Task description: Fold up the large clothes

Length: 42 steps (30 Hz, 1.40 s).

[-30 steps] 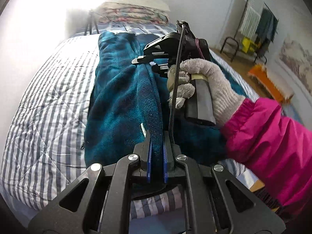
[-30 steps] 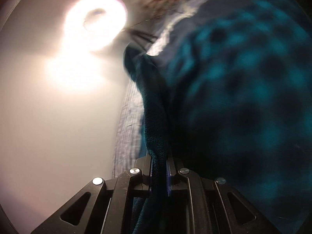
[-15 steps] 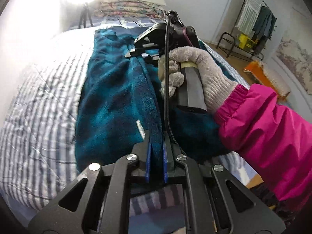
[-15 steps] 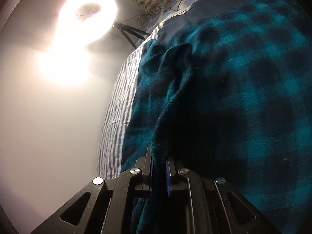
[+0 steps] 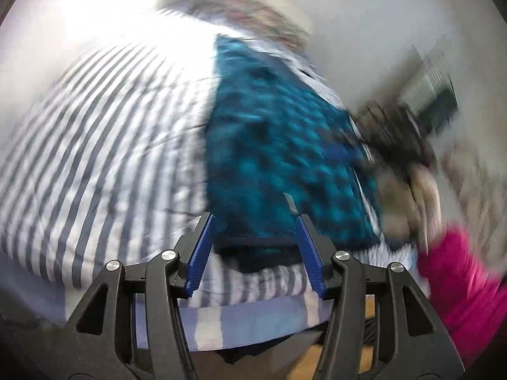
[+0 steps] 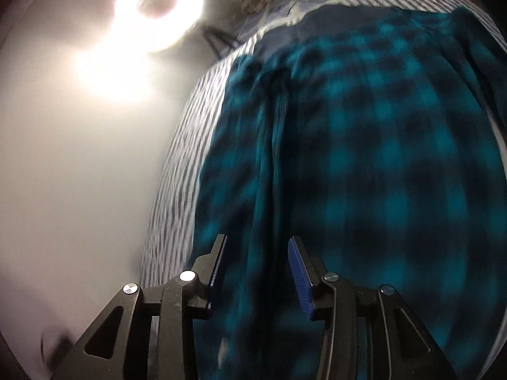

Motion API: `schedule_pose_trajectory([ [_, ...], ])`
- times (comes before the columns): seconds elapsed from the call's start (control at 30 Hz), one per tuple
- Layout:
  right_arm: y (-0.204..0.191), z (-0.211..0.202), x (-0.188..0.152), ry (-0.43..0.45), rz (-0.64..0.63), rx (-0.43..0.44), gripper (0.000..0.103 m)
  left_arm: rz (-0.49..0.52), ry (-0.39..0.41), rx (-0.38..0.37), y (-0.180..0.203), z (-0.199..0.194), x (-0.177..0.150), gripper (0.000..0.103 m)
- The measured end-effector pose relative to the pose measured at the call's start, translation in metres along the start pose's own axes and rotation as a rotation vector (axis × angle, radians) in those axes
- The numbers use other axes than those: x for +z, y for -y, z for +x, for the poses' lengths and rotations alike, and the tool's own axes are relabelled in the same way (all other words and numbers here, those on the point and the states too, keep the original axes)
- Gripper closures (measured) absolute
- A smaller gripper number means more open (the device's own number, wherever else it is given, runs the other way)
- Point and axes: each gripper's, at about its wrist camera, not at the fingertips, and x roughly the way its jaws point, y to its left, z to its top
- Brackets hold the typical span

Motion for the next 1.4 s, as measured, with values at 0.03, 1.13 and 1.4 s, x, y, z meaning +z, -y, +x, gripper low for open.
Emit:
schedule_pose_trajectory([
  [0.03, 0.0, -0.004, -0.012, -0.017, -0.005, 0.002, 0.057, -0.047, -0.009, 0.002, -0.011, 0.004, 0.003, 0.049],
  [1.13, -0.056, -0.06, -0.149, 0.051, -0.251, -0.088, 0.059, 0.252, 0.064, 0.19, 0.036, 0.018, -0.005, 0.079],
  [1.4, -0.022, -0.164, -0.135, 0.254, -0.256, -0.223, 0.048, 0.334, 0.041, 0.087, 0.091, 0.024, 0.005, 0.059],
])
